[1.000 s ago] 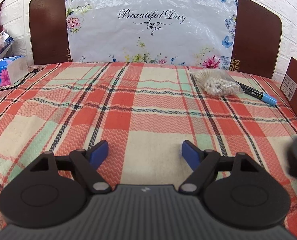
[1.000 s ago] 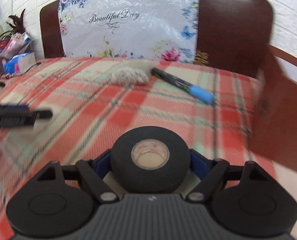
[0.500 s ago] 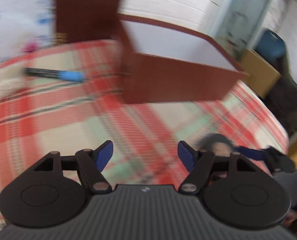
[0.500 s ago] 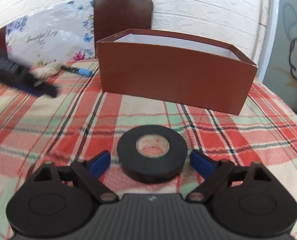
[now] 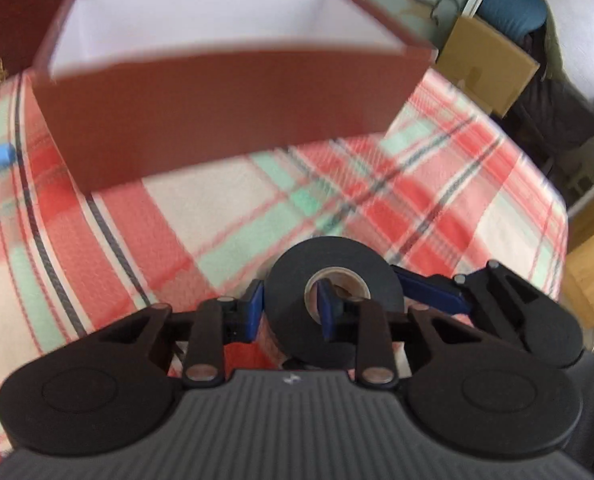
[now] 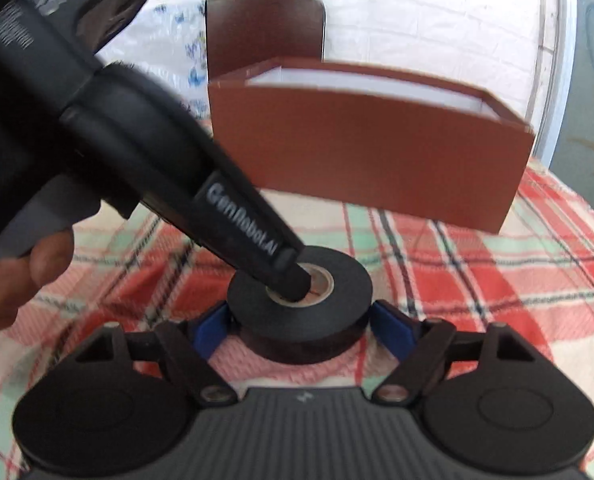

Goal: Organize objects
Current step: 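Lower the black tape into the brown box and open the left gripper, then grasp the cotton swab bag with the right gripper and lift it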

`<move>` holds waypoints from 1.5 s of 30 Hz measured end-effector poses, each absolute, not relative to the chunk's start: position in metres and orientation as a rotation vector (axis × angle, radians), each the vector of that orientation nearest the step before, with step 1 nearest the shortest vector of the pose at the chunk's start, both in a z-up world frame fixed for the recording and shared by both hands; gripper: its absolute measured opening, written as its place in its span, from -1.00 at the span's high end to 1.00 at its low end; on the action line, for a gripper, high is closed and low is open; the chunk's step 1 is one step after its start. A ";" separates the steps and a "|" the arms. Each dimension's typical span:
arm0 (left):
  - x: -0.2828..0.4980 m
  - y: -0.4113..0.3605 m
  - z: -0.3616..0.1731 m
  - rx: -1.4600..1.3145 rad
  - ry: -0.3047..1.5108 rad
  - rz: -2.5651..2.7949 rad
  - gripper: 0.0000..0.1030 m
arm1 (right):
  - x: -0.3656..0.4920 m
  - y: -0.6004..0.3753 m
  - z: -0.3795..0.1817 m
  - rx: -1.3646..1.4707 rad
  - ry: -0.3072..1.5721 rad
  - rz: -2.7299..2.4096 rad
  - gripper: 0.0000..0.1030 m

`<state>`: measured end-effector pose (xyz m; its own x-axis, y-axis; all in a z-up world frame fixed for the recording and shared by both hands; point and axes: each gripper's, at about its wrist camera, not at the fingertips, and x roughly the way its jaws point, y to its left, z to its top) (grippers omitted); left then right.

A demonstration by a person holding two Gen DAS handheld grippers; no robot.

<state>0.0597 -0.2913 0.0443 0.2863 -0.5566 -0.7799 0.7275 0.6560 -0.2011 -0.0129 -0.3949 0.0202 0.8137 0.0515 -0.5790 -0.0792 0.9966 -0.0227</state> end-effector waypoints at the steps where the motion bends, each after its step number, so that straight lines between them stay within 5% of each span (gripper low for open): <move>1: 0.059 -0.292 0.058 0.205 0.902 -0.882 0.40 | -0.015 -0.396 0.027 -0.052 0.577 0.061 -0.53; 8: 0.104 -0.329 0.135 0.159 0.685 -0.863 0.40 | 0.028 -0.419 0.093 -0.101 0.302 -0.016 -0.54; 13: 0.157 -0.359 0.121 0.094 0.701 -0.780 0.39 | 0.097 -0.443 0.090 -0.067 0.346 -0.041 -0.54; 15: 0.171 -0.366 0.111 0.096 0.690 -0.705 0.25 | 0.126 -0.447 0.080 -0.073 0.388 -0.070 -0.52; 16: 0.175 -0.366 0.108 0.101 0.696 -0.669 0.23 | 0.135 -0.448 0.074 -0.091 0.387 -0.098 -0.57; 17: 0.180 -0.367 0.104 0.104 0.710 -0.651 0.23 | 0.139 -0.450 0.070 -0.085 0.365 -0.115 -0.83; 20: 0.181 -0.346 0.101 0.098 0.724 -0.652 0.23 | 0.133 -0.451 0.069 -0.059 0.354 -0.115 -0.69; 30: 0.131 -0.310 0.108 0.169 0.647 -0.619 0.18 | 0.066 -0.433 0.076 0.058 0.289 -0.156 -0.72; 45: 0.084 -0.225 0.078 0.189 0.676 -0.507 0.08 | 0.013 -0.397 0.061 0.183 0.445 -0.079 -0.70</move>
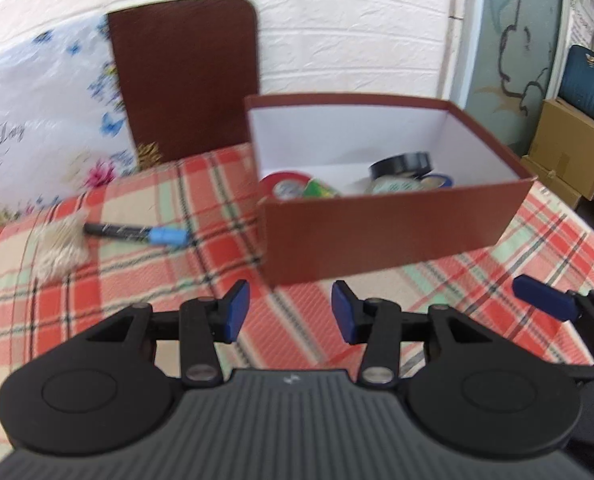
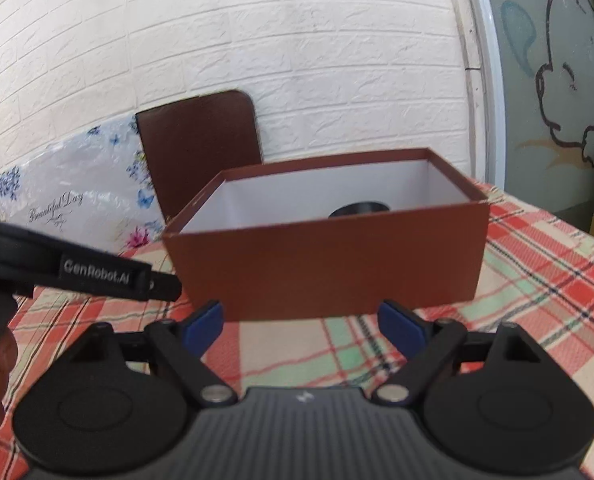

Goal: Organize objects
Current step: 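Grasp the cotton swab bag with the right gripper and lift it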

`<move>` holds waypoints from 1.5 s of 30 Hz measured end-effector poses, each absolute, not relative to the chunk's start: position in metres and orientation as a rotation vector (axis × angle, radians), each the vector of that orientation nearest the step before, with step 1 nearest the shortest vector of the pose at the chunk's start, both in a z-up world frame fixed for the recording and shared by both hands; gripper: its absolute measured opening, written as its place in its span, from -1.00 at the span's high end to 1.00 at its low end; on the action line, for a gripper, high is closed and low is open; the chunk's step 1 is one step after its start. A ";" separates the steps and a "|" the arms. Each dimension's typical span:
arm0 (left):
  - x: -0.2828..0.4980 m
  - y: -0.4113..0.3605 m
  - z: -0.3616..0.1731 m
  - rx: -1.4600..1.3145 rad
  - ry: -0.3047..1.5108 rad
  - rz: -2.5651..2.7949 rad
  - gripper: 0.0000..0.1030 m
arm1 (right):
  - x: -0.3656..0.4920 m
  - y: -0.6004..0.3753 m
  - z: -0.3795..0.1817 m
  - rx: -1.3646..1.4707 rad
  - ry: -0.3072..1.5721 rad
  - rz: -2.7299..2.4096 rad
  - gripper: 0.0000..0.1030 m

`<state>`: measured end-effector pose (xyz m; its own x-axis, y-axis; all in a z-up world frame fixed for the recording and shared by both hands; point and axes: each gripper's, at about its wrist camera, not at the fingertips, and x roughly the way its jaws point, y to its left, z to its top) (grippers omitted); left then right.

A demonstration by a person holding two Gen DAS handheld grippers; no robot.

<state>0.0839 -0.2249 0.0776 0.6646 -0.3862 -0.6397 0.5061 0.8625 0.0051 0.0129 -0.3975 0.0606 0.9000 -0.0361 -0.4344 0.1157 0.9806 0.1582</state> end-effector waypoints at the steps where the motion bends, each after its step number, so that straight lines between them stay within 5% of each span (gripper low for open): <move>1: 0.085 -0.217 0.074 0.189 0.686 -0.489 0.08 | 0.013 -0.393 0.059 0.181 0.453 -0.071 -0.70; 24: 0.125 -0.056 0.016 0.055 0.796 -0.188 0.02 | 0.040 -0.265 0.028 0.028 0.661 0.171 -0.55; 34: 0.138 -0.019 0.007 0.060 0.721 -0.126 -0.22 | 0.056 -0.240 0.013 -0.043 0.715 0.215 -0.55; 39: 0.151 0.029 -0.007 0.068 0.619 0.041 -0.67 | 0.080 -0.215 0.011 -0.100 0.691 0.288 -0.55; 45: 0.151 0.054 -0.008 -0.093 0.577 -0.004 -0.69 | 0.161 -0.183 0.023 -0.018 0.614 0.362 -0.58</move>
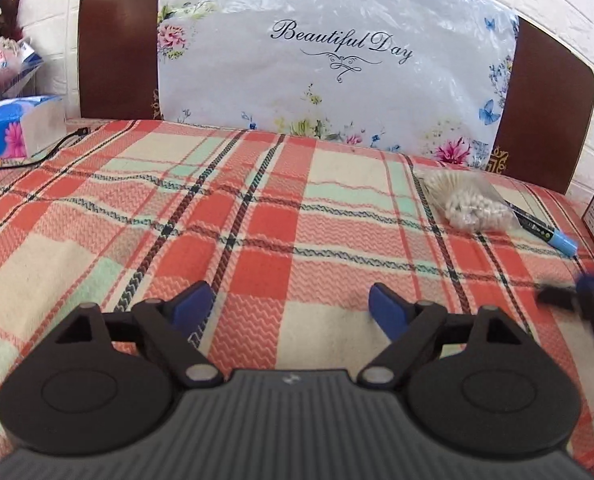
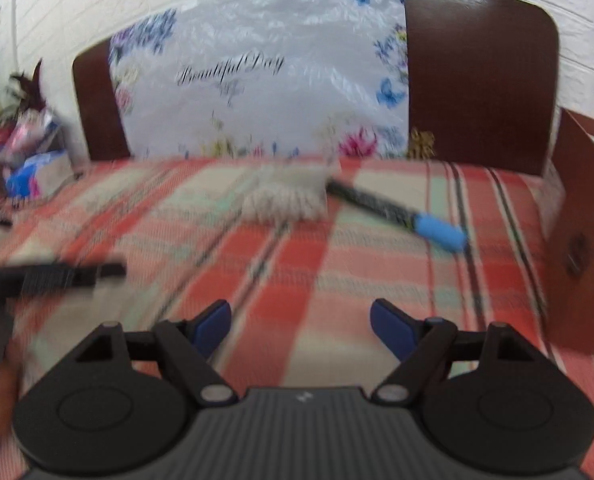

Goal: Organize objects
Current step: 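Grasp the cotton swab bag with the right gripper and lift it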

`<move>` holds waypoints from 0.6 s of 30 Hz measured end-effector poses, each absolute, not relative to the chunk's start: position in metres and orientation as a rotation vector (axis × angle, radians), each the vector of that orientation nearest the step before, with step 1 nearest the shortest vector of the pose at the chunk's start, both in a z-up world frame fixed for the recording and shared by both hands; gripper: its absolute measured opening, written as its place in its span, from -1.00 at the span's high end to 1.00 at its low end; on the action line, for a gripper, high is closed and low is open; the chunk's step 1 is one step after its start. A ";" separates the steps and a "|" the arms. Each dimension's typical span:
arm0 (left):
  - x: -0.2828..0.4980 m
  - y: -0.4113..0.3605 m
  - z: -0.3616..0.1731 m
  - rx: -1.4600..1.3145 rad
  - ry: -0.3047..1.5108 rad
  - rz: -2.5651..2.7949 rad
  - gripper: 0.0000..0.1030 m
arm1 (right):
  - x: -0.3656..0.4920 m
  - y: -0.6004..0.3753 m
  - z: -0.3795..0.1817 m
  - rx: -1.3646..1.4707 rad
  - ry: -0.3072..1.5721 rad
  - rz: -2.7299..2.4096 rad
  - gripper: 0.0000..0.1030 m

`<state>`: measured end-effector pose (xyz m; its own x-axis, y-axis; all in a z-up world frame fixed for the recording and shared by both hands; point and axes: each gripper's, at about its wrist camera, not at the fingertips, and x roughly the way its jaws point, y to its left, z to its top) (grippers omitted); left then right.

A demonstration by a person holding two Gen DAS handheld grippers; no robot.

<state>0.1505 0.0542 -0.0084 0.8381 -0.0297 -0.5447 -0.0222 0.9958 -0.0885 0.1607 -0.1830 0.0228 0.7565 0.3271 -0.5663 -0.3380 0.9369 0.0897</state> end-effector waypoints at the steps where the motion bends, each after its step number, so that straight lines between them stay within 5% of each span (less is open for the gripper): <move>1: 0.151 0.053 -0.008 -0.086 0.577 -0.004 -0.69 | 0.177 -0.177 0.026 0.004 0.605 0.362 -0.59; 7: 0.152 0.052 -0.010 -0.090 0.575 -0.005 -0.70 | 0.259 -0.133 0.025 0.004 0.637 0.341 -0.58; 11: 0.153 0.053 -0.010 -0.099 0.574 -0.005 -0.70 | 0.263 -0.123 0.010 -0.065 0.652 0.302 0.08; 18: 0.154 0.052 -0.010 -0.095 0.575 -0.005 -0.70 | 0.177 -0.170 0.008 -0.060 0.660 0.365 0.12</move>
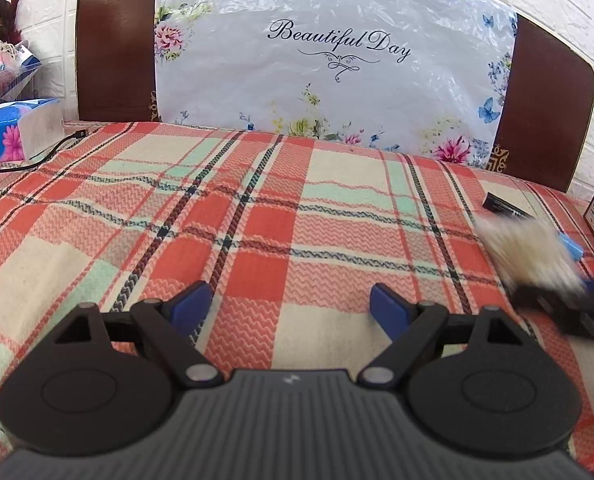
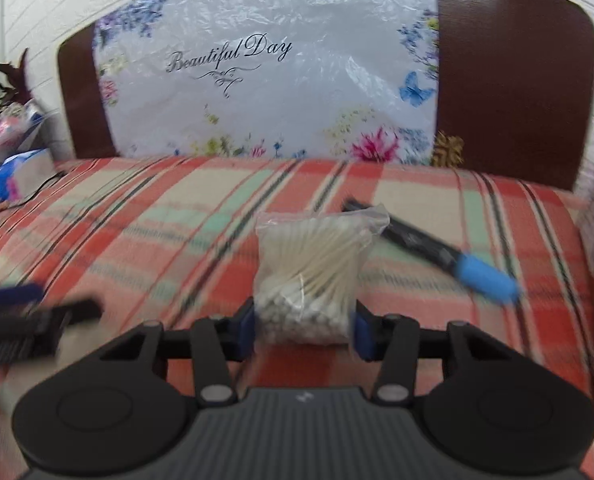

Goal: Organize objects
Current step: 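Grasp the cotton swab bag with the right gripper and lift it, then grasp the swab bag with the left gripper while the right gripper releases it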

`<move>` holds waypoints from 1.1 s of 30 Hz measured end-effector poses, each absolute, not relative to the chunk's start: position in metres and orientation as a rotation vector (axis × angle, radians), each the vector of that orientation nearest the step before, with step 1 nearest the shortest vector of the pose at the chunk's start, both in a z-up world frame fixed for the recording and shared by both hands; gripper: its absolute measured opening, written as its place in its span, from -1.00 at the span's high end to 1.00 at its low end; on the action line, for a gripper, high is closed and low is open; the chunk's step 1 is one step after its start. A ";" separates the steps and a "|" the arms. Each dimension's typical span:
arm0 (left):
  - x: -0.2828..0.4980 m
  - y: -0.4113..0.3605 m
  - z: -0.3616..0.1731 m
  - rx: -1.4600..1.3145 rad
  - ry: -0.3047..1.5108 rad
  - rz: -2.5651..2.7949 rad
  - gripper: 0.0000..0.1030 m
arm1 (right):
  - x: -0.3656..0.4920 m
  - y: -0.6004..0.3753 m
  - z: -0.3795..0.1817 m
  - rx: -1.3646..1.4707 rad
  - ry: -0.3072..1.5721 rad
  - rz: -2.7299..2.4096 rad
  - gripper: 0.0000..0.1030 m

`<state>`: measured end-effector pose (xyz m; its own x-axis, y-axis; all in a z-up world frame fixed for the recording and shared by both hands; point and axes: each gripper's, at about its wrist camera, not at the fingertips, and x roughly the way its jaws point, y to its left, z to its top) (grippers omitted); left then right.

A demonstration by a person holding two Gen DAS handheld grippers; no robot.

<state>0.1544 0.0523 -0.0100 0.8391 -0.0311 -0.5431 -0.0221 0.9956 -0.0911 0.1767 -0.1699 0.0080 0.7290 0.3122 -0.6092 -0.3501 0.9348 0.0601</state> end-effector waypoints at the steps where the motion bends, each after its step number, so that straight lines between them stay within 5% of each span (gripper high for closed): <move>1: 0.154 0.052 -0.010 -0.091 0.577 -0.004 -0.70 | 0.158 -0.182 0.008 -0.057 0.667 0.366 0.12; 10: 0.145 0.028 -0.005 0.025 0.617 0.018 -0.72 | 0.010 -0.266 0.007 -0.027 0.660 0.243 0.08; 14: 0.126 0.005 0.004 -0.054 0.692 -0.091 -0.68 | 0.003 -0.264 0.010 -0.037 0.665 0.241 -0.35; 21: 0.089 -0.069 0.030 -0.144 0.884 -0.496 -0.59 | -0.003 -0.277 0.015 -0.030 0.616 0.208 -0.50; 28: 0.084 -0.132 0.009 -0.116 1.013 -0.652 -0.61 | -0.005 -0.274 0.014 -0.080 0.580 0.228 -0.37; 29: 0.082 -0.136 0.008 -0.088 0.992 -0.650 -0.46 | -0.003 -0.273 0.012 -0.085 0.592 0.247 0.02; 31: 0.083 -0.141 0.010 -0.107 1.006 -0.697 0.06 | 0.001 -0.271 0.008 -0.090 0.602 0.258 0.07; 33: 0.085 -0.145 0.019 -0.121 1.014 -0.696 0.20 | 0.003 -0.275 0.011 -0.065 0.595 0.259 0.17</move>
